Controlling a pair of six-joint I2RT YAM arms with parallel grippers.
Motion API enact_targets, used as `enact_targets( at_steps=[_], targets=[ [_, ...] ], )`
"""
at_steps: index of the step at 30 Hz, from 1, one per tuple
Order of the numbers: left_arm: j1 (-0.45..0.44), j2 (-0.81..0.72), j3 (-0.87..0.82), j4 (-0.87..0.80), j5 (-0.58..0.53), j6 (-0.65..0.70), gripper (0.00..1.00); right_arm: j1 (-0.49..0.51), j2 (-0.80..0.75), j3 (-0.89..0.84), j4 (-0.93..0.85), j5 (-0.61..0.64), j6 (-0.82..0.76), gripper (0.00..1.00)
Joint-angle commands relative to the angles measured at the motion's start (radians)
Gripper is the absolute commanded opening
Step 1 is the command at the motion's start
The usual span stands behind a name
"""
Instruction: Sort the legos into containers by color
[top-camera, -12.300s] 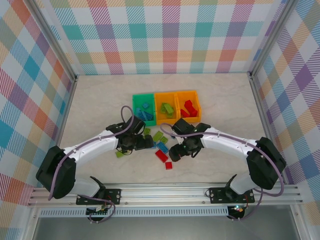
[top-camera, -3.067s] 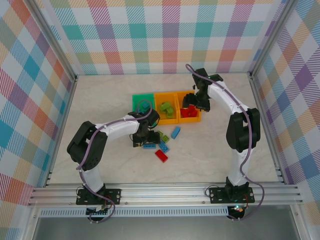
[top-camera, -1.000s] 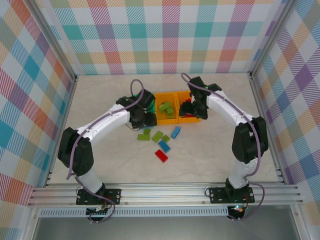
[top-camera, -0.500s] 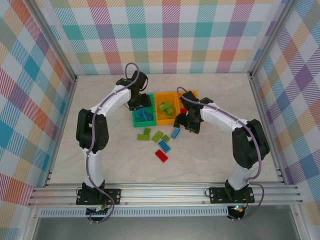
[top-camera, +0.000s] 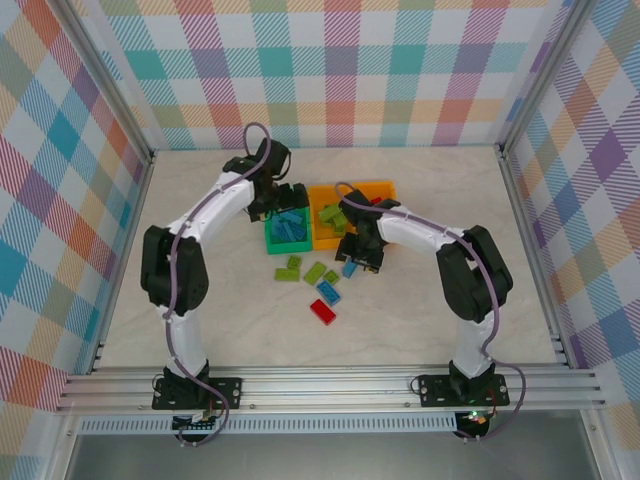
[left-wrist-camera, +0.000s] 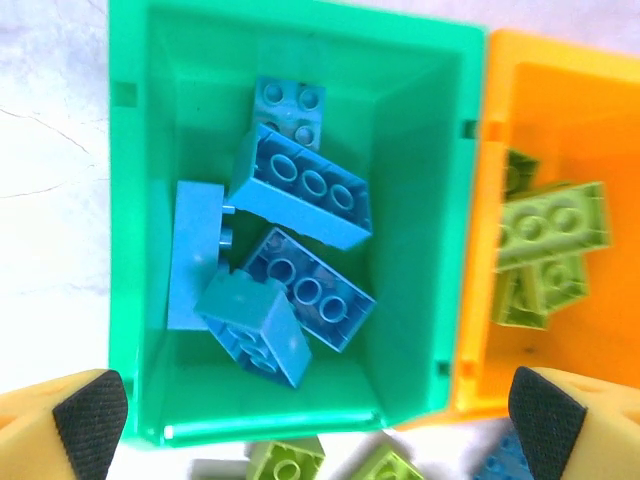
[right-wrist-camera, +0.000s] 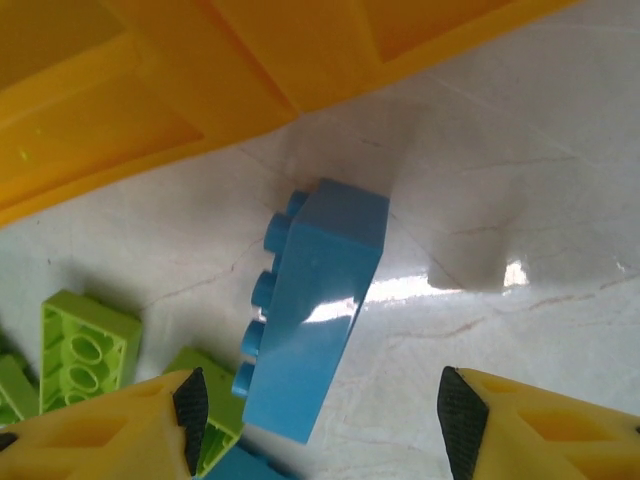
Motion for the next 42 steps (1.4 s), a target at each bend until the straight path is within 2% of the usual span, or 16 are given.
enact_targets(
  at_steps=[1,5,11,18,25,28,32,40,42],
  targets=[
    [0.004,-0.118,-0.043,0.039,0.019,-0.022,1.0,0.002,0.035,0.054,-0.026,0.019,0.028,0.63],
    [0.007,-0.176,-0.117,0.05,0.018,-0.016,1.0,0.001,0.075,0.08,-0.046,0.036,0.031,0.58],
    [0.023,-0.231,-0.232,0.075,0.02,-0.028,1.0,0.002,0.133,0.102,-0.072,0.04,0.029,0.42],
    [0.04,-0.266,-0.294,0.092,0.026,-0.026,1.0,0.012,0.077,0.077,-0.071,0.073,0.031,0.18],
    [0.058,-0.299,-0.348,0.11,0.016,-0.049,1.0,0.073,-0.02,0.191,-0.132,0.131,0.005,0.16],
    [0.077,-0.315,-0.384,0.124,0.024,-0.061,1.0,0.075,0.006,0.307,-0.129,0.096,-0.036,0.16],
    [0.093,-0.327,-0.427,0.122,0.025,-0.065,1.0,0.075,0.125,0.542,-0.141,-0.003,-0.112,0.18],
    [0.105,-0.404,-0.563,0.159,0.041,-0.1,1.0,0.072,0.525,1.193,-0.38,-0.118,-0.221,0.22],
    [0.105,-0.423,-0.594,0.159,0.038,-0.106,1.0,0.061,0.591,1.277,-0.4,-0.136,-0.206,0.22]
  ],
)
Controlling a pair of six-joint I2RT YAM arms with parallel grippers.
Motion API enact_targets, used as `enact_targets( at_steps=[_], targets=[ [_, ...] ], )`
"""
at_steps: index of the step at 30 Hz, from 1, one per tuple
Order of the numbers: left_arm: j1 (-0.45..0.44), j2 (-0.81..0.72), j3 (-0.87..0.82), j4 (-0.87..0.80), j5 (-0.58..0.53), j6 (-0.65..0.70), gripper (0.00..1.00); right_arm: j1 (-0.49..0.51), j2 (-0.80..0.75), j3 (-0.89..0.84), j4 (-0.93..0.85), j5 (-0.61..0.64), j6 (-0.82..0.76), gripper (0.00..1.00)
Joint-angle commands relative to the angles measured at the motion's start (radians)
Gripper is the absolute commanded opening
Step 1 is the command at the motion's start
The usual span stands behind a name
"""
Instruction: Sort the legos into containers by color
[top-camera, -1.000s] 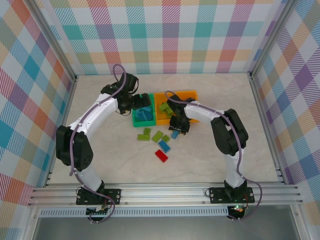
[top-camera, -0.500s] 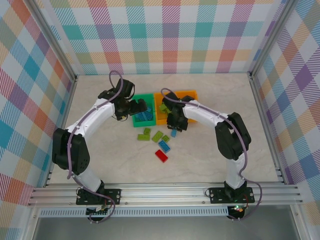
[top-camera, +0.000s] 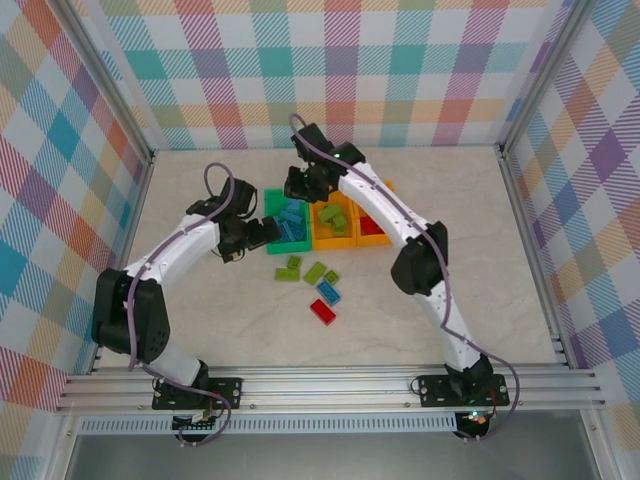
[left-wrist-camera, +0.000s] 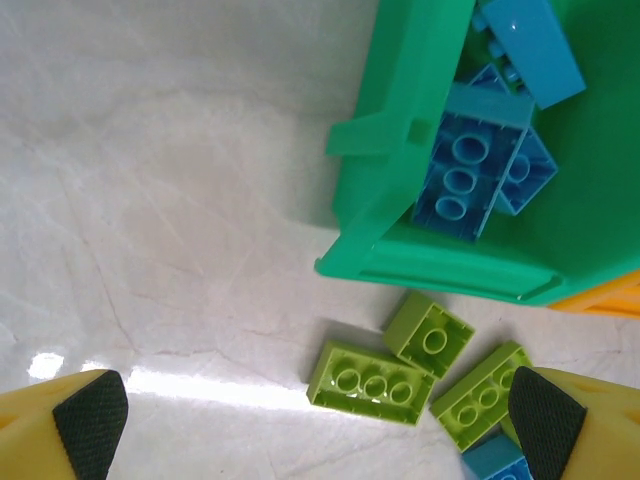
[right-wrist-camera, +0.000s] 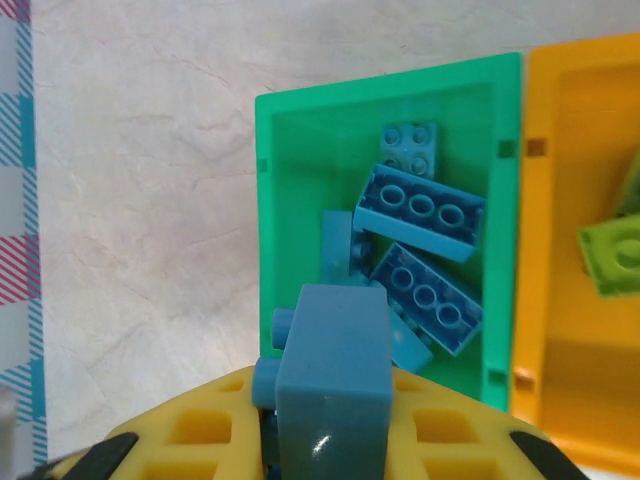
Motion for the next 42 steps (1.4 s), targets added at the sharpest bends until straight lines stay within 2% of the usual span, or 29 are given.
enact_targets(
  at_steps=[1,7,9,12,13,17,21,23,26,29,32,38,42],
  targets=[
    [0.018,-0.062,-0.05,0.019,0.015,-0.021,1.0,-0.019,0.09,0.101,-0.125,-0.073,-0.016,0.22],
    [0.007,-0.129,-0.133,0.033,0.036,-0.03,1.0,-0.032,0.103,0.056,-0.027,-0.142,0.021,0.29],
    [-0.015,-0.147,-0.148,0.035,0.025,-0.034,1.0,-0.032,0.107,0.056,-0.019,-0.155,0.024,0.41],
    [-0.046,-0.156,-0.17,0.036,0.013,-0.047,1.0,-0.032,0.108,0.055,-0.017,-0.165,0.022,0.51],
    [-0.054,-0.154,-0.18,0.038,0.015,-0.053,1.0,-0.033,0.106,0.055,-0.022,-0.164,0.018,0.61],
    [-0.089,-0.155,-0.212,0.05,0.019,-0.056,1.0,-0.03,0.07,0.046,-0.03,-0.164,-0.007,0.69],
    [-0.116,-0.138,-0.214,0.049,0.011,-0.037,1.0,-0.018,-0.018,-0.02,-0.047,-0.11,-0.057,0.71],
    [-0.116,-0.135,-0.215,0.037,0.002,-0.034,1.0,-0.01,-0.093,-0.129,-0.056,-0.057,-0.067,0.71],
    [-0.114,-0.159,-0.233,0.044,-0.011,-0.027,1.0,-0.005,-0.242,-0.395,-0.02,0.022,-0.035,0.67],
    [-0.116,-0.169,-0.245,0.046,-0.031,-0.018,1.0,-0.003,-0.398,-0.691,0.106,0.027,0.0,0.66],
    [-0.115,-0.152,-0.243,0.044,-0.018,-0.009,1.0,0.018,-0.498,-0.888,0.167,0.074,-0.044,0.65],
    [-0.114,-0.116,-0.236,0.057,0.01,-0.01,1.0,0.084,-0.492,-1.006,0.151,0.129,-0.224,0.66],
    [-0.115,-0.118,-0.232,0.053,0.01,-0.009,1.0,0.087,-0.436,-0.994,0.126,0.133,-0.203,0.63]
  ],
)
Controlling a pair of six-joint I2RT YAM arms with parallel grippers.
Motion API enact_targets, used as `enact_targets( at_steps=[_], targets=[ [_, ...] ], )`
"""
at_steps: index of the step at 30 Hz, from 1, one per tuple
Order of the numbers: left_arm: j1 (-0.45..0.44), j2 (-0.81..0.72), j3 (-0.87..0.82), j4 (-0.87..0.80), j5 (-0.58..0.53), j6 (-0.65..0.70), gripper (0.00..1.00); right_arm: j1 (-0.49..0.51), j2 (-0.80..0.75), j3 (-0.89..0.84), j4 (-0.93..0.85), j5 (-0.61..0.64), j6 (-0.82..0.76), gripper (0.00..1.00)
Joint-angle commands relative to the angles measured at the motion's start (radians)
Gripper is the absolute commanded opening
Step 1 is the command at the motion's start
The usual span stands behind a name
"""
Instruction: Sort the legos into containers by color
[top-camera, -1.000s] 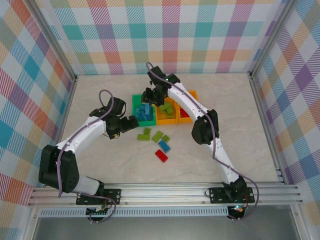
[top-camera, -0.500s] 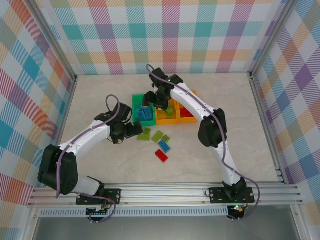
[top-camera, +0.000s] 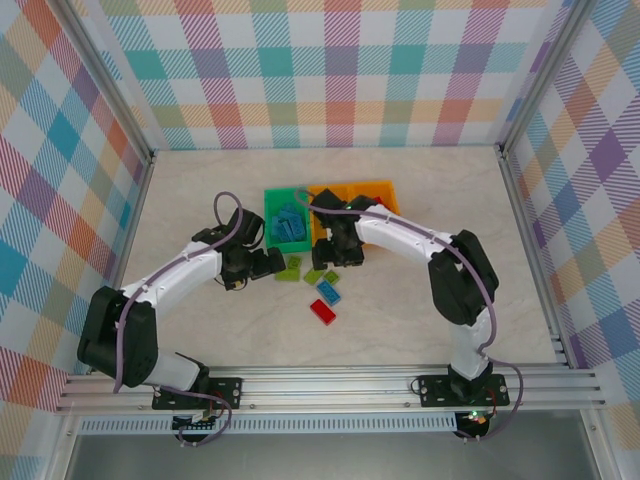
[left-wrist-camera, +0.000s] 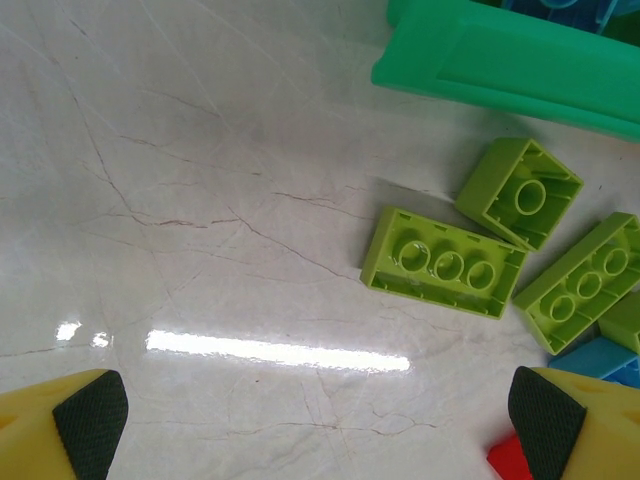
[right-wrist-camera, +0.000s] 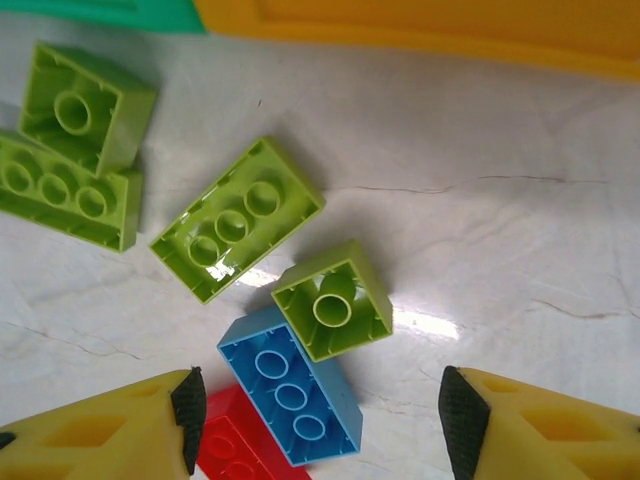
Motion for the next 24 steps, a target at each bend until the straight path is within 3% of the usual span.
enact_targets(
  at_steps=[1,15,24],
  targets=[
    [-0.006,-0.002,0.002,0.0,0.011,0.013,1.0,0.001,0.051,0.017,-0.007,0.021,-0.026,0.62],
    [-0.006,-0.021,-0.021,-0.004,-0.005,0.0,1.0,0.001,0.143,0.046,0.001,0.023,-0.046,0.58],
    [-0.005,-0.021,-0.024,-0.007,-0.008,-0.001,1.0,-0.003,0.119,0.009,-0.014,0.058,-0.012,0.48]
  ],
)
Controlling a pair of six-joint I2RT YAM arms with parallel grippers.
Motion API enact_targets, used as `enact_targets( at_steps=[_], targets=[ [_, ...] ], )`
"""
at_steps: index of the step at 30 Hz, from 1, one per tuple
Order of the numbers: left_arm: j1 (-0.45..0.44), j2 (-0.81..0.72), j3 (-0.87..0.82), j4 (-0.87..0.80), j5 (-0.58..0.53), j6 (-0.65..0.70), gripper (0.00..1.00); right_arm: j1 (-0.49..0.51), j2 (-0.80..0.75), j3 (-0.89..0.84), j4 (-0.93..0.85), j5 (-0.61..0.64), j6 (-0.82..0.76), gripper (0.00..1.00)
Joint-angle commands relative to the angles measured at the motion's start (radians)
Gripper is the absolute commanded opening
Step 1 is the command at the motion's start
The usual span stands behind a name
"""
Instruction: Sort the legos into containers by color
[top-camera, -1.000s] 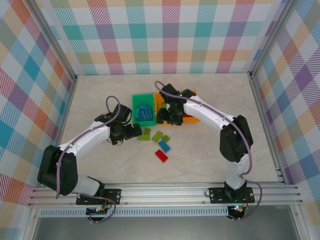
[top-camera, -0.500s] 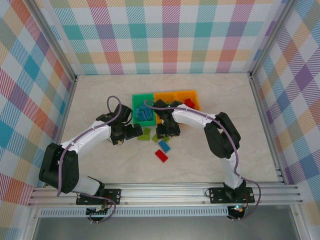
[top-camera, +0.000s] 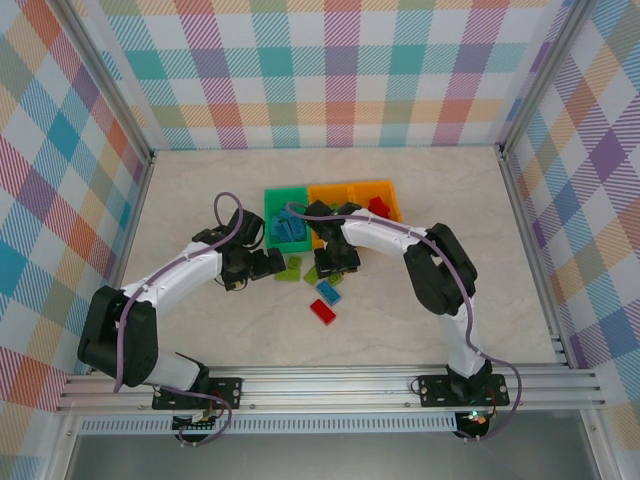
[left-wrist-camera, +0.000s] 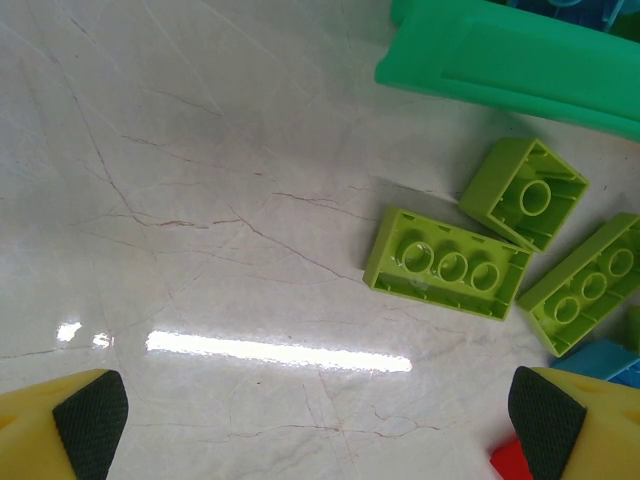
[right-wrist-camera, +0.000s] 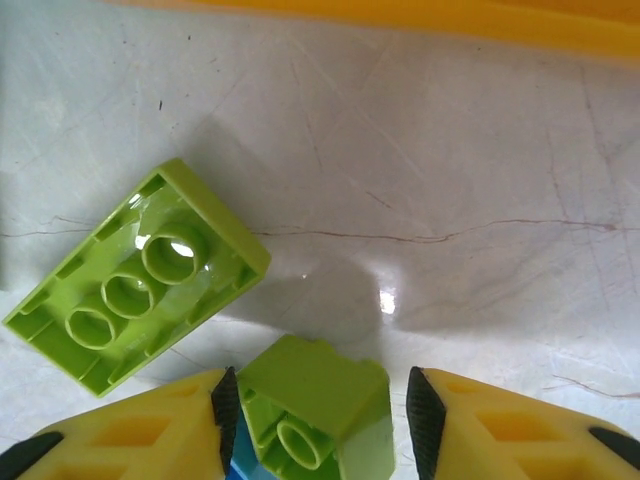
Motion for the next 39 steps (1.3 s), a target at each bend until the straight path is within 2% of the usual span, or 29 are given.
enact_targets(
  at_steps=[1,4,6,15,19,27,34,39],
  targets=[
    [-0.006,-0.019,-0.019,-0.01,-0.005,-0.001,1.0,-0.012,-0.022,-0.033,0.001,0.009,0.017,0.46],
    [-0.007,-0.016,-0.02,-0.008,-0.003,0.0,1.0,-0.026,-0.04,-0.063,0.024,-0.02,0.036,0.36],
    [-0.006,-0.013,-0.02,-0.006,-0.001,0.0,1.0,-0.026,-0.042,-0.071,0.028,-0.034,0.039,0.32],
    [-0.006,-0.012,-0.021,-0.003,-0.002,0.0,1.0,-0.025,-0.076,-0.137,0.018,-0.021,0.075,0.3],
    [-0.005,-0.004,-0.018,0.001,0.005,0.001,1.0,-0.029,-0.098,-0.115,-0.004,-0.009,0.086,0.28],
    [-0.007,0.015,-0.018,0.013,0.029,0.01,1.0,-0.1,-0.098,0.105,-0.068,0.002,0.078,0.28],
    [-0.009,0.064,-0.026,0.036,0.058,0.008,1.0,-0.16,0.056,0.413,-0.159,0.041,0.085,0.29],
    [-0.01,0.073,-0.025,0.038,0.062,0.008,1.0,-0.2,0.16,0.558,-0.186,0.027,0.107,0.29]
  ],
)
